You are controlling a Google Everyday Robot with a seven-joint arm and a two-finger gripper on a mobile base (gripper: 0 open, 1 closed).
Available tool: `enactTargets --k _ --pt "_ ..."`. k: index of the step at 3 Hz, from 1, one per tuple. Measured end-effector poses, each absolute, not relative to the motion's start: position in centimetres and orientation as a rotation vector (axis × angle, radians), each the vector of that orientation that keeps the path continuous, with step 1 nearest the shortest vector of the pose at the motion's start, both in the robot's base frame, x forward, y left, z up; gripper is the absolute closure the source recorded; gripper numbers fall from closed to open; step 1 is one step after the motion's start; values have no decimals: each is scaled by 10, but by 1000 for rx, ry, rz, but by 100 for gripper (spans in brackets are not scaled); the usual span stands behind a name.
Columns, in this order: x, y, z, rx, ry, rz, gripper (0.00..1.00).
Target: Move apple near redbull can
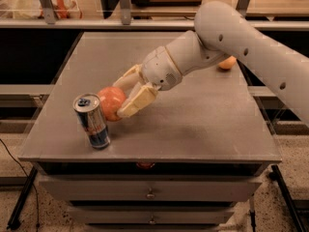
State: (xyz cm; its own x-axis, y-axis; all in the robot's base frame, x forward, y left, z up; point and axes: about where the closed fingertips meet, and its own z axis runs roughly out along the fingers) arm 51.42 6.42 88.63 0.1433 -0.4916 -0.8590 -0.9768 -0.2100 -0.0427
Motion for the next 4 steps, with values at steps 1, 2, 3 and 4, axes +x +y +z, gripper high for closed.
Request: enactTargets --k 1,2,3,4 --pt "513 63 882 -1776 1408 982 100" --pt "514 60 878 -1755 1407 993 83" --pt "516 59 874 -1742 1404 1010 59" --pt "518 58 871 -1733 1404 1020 35"
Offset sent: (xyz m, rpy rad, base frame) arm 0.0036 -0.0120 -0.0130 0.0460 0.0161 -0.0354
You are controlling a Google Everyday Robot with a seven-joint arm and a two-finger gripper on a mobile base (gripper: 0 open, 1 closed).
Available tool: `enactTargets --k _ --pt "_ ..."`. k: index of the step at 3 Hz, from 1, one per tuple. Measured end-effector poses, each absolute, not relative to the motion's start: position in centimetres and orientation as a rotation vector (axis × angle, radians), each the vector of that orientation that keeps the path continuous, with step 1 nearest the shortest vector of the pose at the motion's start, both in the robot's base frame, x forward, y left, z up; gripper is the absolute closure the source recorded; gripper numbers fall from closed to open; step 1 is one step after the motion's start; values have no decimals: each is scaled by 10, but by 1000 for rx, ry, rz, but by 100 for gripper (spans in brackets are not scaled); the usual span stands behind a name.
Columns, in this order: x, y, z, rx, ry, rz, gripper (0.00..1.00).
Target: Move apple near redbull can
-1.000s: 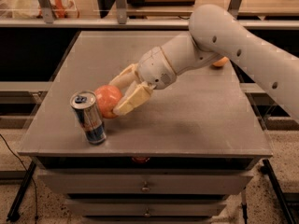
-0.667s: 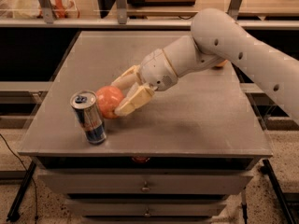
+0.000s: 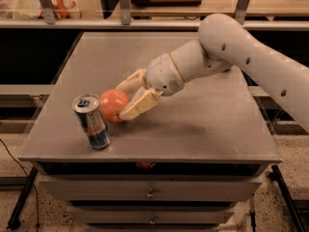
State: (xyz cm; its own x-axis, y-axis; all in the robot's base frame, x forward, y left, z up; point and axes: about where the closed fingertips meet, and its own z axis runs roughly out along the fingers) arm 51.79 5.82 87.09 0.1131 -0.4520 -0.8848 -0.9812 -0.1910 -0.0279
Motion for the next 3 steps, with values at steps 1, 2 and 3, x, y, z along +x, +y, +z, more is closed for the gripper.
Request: enactTargets --k 1,2,3 --pt "518 57 869 -1728 1402 1025 13" --pt "519 57 866 -1730 1403 1033 0" --pt "520 55 867 -1736 1406 1029 0"
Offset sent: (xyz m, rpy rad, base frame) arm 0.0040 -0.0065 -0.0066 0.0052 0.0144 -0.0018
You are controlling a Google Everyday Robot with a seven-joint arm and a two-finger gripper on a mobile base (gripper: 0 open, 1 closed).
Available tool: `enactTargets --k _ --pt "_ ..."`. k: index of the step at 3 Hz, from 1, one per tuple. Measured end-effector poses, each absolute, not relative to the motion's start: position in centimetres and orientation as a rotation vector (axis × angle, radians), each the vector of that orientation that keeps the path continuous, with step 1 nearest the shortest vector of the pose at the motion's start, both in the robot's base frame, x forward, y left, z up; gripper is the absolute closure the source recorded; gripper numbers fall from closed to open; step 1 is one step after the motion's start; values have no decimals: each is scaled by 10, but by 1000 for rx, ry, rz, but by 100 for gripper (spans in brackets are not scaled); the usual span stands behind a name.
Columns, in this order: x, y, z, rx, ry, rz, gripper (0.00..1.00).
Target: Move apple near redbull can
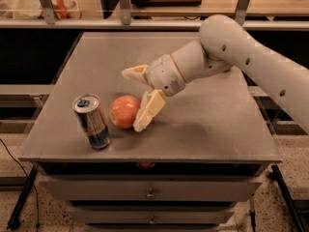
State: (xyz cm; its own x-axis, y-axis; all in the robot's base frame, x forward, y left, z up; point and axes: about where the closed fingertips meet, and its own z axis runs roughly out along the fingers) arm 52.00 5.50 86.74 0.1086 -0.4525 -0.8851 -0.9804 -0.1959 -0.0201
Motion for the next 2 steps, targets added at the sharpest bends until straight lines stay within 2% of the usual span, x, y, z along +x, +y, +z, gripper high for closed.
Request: enactTargets --k 2 --pt "520 30 885 -1793 1457 963 0"
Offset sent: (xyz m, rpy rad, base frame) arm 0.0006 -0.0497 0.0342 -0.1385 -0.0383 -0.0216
